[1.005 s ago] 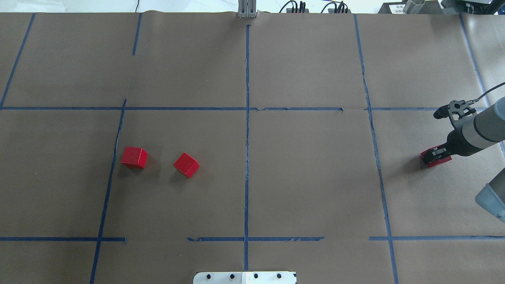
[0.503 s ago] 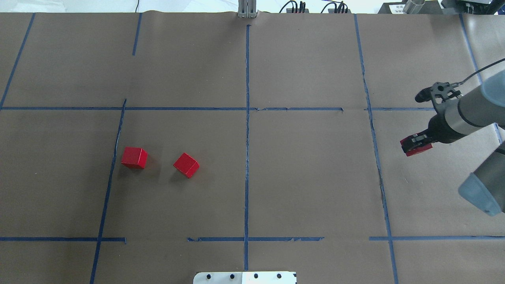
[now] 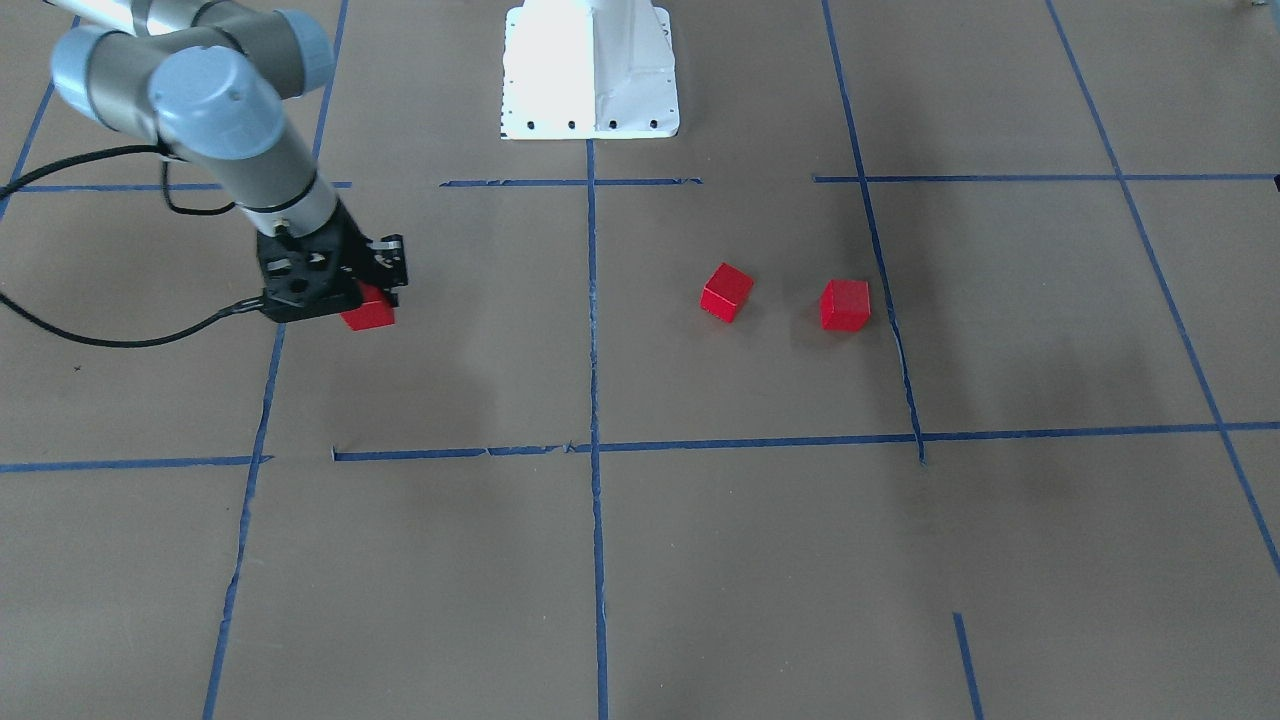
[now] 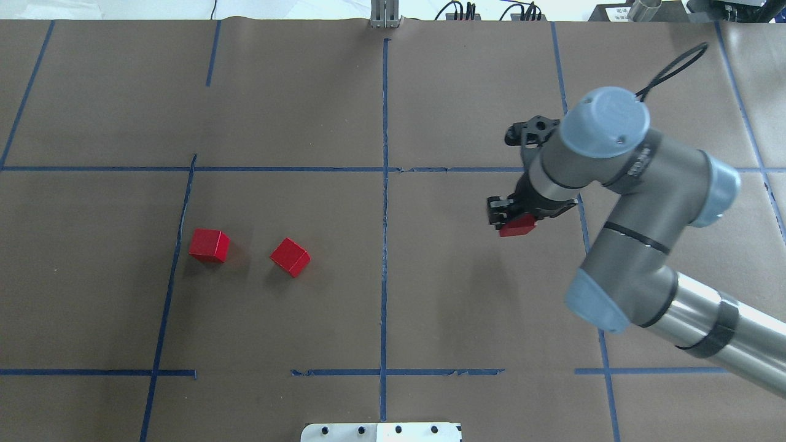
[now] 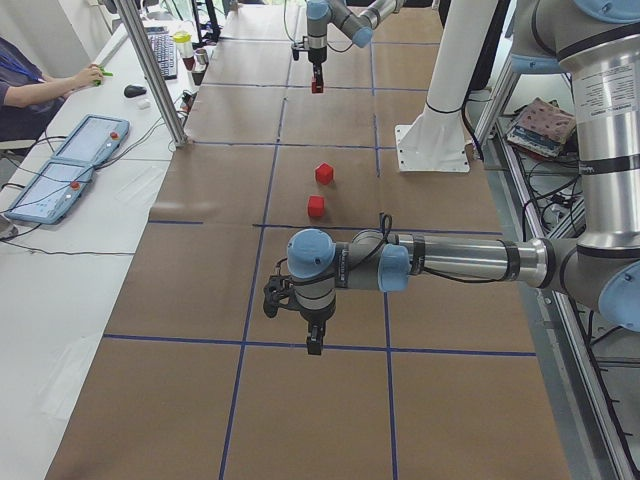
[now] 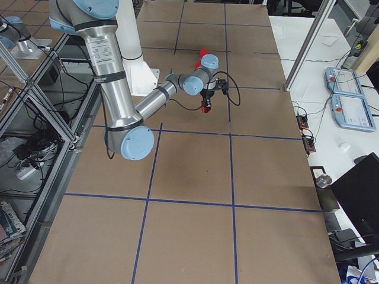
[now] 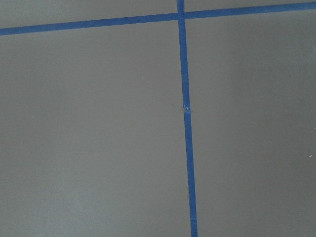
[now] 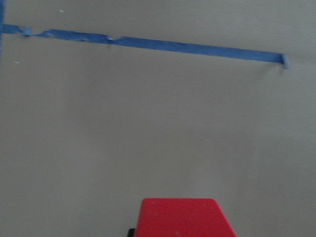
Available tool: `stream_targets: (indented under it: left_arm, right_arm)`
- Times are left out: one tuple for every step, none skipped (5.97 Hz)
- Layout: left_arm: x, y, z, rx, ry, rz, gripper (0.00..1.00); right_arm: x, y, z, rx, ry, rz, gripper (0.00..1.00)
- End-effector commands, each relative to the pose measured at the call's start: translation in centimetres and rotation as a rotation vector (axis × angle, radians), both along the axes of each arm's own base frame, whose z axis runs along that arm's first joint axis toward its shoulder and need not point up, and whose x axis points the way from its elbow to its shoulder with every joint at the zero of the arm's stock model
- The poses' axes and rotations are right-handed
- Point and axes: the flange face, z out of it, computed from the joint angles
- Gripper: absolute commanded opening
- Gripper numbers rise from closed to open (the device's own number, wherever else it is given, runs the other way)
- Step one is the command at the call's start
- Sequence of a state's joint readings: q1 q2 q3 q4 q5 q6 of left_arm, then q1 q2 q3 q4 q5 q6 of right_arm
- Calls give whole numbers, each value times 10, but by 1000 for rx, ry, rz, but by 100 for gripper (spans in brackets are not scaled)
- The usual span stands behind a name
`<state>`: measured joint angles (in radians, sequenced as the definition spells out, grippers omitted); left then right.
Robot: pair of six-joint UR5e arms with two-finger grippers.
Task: Form red blocks into L shape at center
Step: 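Carry the red cube with the right gripper toward the table center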
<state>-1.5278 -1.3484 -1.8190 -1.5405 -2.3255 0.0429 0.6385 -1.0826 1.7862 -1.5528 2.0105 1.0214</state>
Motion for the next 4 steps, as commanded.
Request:
stream_targets:
  left_arm:
    - [0,0,1,-2,0,0,100]
    - [0,0,1,-2,0,0,100]
    - [1,0,1,-2,0,2,100]
    - [1,0,1,-3,0,2,100]
  right_arm:
    - [-121,7,-92,-90,-6,118,11]
    - [-167,22,-110,-122,13,113,14]
    - [-183,32,-113,-110,24,108,20]
    - [-189,41,-110,-113,29,95,23]
